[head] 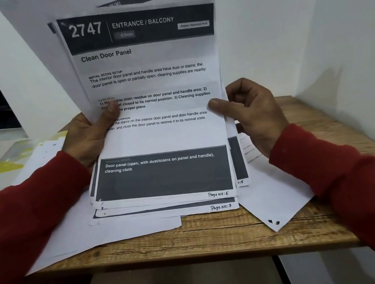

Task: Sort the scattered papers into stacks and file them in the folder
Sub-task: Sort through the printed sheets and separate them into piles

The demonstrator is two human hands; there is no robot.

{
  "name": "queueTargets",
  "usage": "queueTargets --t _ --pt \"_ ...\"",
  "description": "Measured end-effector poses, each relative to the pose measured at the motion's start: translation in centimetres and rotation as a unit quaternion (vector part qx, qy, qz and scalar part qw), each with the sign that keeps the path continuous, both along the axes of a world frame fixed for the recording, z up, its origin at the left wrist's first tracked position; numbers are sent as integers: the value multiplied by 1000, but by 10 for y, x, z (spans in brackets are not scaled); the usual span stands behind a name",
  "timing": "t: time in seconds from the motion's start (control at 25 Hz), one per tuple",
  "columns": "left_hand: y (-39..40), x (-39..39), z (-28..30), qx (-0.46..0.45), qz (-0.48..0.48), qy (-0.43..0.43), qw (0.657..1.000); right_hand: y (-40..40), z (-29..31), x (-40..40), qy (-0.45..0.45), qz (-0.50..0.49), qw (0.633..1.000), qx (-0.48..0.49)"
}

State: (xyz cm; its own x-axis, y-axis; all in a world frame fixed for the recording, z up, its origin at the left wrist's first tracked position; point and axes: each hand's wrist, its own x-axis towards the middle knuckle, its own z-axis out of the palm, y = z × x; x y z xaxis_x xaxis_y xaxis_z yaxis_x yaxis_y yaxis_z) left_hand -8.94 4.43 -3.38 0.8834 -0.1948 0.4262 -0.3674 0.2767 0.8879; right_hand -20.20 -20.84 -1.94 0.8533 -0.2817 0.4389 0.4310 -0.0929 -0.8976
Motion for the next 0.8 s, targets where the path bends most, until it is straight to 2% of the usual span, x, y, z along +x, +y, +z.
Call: queueTargets --t 0.2,0.8 --pt "0 -5 3 8 -11 -29 999 -2 1 2 -12 -22 1000 -15" --pt "8 5 1 8 -3 -33 999 0 5 -4 -31 -12 999 -6"
